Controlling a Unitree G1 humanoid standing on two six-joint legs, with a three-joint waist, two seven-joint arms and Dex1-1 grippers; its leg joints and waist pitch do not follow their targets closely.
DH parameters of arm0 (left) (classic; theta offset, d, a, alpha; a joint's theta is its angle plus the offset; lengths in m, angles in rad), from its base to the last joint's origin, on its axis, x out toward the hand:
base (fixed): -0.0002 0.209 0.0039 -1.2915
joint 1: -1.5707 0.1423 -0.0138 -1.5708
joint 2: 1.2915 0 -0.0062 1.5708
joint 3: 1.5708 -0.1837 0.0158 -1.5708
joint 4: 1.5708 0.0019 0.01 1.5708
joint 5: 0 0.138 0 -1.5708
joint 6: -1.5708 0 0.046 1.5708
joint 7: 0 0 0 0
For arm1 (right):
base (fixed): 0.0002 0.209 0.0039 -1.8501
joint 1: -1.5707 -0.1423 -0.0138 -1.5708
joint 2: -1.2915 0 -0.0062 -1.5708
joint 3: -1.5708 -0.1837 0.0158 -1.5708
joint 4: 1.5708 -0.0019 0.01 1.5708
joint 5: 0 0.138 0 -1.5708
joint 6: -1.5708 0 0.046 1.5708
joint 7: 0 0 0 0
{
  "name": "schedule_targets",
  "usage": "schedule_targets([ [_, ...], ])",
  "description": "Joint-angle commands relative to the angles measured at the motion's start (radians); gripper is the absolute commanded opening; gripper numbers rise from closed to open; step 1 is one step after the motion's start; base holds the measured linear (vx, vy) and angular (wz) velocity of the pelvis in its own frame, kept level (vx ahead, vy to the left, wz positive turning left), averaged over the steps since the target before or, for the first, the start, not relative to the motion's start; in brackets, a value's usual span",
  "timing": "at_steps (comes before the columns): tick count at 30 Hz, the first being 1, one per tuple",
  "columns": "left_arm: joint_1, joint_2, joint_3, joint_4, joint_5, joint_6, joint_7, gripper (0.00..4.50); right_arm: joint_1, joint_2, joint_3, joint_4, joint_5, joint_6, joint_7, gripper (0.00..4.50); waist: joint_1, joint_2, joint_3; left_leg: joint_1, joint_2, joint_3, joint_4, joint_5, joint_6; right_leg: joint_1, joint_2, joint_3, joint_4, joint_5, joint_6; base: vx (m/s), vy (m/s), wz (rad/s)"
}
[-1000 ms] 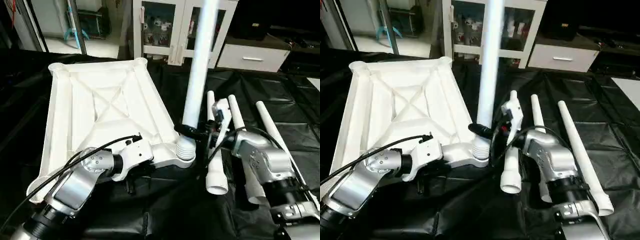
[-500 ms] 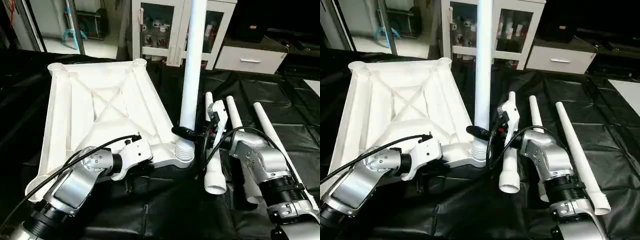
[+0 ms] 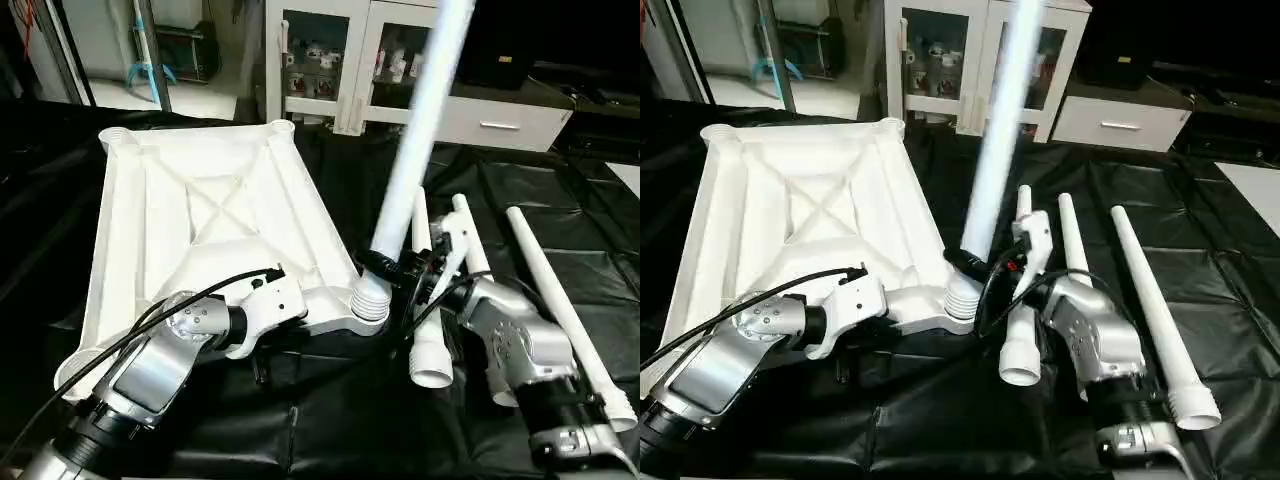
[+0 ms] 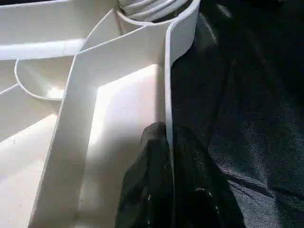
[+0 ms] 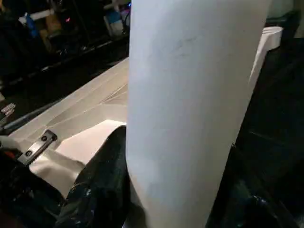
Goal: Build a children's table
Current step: Insert table leg to table base
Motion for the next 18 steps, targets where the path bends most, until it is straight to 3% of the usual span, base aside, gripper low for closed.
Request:
schedule_targets([
  [1, 0.023, -0.015, -0.022, 0.033, -0.028, -0.019, -0.002, 0.0, 0.033, -0.014, -0.046, 0.021, -0.021, -0.006, -0.067, 1.84, 0.002, -0.003, -0.038, 0.028, 0.088, -0.042, -0.087, -0.311, -0.036, 0.003, -0.074, 0.046, -0.099, -0.29, -0.17, 0.0, 0.0, 0.0],
  [11, 0.006, -0.032, -0.017, 0.058, -0.023, -0.025, 0.01, 0.0, 0.158, 0.037, -0.082, -0.083, -0.007, -0.081, -0.132, 1.84, 0.009, 0.002, -0.037, 0.028, 0.088, -0.041, -0.092, -0.321, -0.04, 0.0, -0.072, 0.048, -0.101, -0.272, -0.156, 0.0, 0.0, 0.0],
  [18, -0.003, -0.041, -0.012, 0.073, -0.019, -0.028, 0.018, 0.0, 0.201, 0.061, -0.081, -0.133, -0.027, -0.143, -0.175, 1.84, 0.013, 0.004, -0.033, 0.03, 0.089, -0.05, -0.098, -0.414, -0.067, -0.01, -0.076, 0.049, -0.116, -0.417, -0.111, 0.0, 0.0, 0.0],
])
